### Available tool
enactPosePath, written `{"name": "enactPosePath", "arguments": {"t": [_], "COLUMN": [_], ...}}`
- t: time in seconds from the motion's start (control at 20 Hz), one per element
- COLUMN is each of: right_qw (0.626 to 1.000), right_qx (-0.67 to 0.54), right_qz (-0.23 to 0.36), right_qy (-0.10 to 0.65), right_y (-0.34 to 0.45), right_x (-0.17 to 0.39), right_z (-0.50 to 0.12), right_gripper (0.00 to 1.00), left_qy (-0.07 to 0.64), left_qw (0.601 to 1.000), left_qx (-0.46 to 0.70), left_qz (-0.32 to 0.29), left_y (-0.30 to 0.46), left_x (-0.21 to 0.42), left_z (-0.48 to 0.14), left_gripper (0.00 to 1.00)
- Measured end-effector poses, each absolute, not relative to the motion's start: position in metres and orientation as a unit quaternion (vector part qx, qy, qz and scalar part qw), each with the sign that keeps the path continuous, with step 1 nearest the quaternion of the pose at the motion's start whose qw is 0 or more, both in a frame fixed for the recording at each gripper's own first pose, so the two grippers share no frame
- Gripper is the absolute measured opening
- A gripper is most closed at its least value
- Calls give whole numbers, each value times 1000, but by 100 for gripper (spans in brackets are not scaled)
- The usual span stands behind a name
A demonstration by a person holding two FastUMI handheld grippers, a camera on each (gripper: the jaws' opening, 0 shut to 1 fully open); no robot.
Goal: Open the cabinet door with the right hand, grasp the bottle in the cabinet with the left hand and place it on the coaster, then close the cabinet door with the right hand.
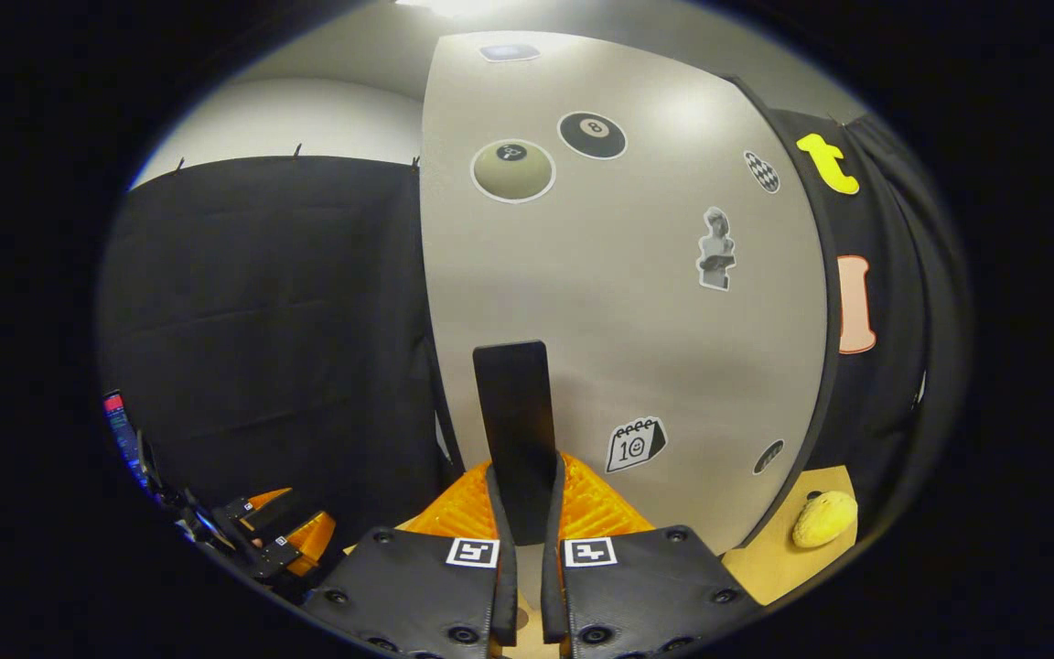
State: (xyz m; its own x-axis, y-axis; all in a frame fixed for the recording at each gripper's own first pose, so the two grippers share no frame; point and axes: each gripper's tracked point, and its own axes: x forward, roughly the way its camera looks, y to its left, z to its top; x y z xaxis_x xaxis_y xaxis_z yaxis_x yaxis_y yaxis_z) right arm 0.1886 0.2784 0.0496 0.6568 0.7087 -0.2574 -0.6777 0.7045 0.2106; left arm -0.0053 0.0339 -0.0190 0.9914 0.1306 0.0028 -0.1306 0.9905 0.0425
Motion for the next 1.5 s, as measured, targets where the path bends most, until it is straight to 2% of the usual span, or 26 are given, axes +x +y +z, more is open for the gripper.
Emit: {"name": "enactPosePath", "arguments": {"t": [0.5,0.55,0.6,0.9,1.3,1.35,1.5], "right_qw": [897,896,895,893,904,907,914], "right_qx": [50,50,50,54,53,53,63], "right_qz": [408,410,412,416,394,388,370], "right_qy": [160,160,161,161,155,156,157], "right_y": [263,261,259,250,232,229,223], "right_x": [188,188,188,190,195,196,200], "right_z": [48,48,47,46,45,45,44], "right_gripper": [12,8,12,12,11,7,7], "left_qy": [-10,-11,-12,-20,-14,-13,-11], "left_qw": [999,999,999,999,999,999,999], "left_qx": [30,32,33,40,36,34,29], "left_qz": [37,33,28,5,-17,-22,-35], "left_y": [-42,-51,-59,-103,-149,-155,-177], "left_x": [1,2,2,8,15,15,15], "left_z": [3,4,6,15,8,7,4], "left_gripper": [89,90,89,89,89,89,89]}}
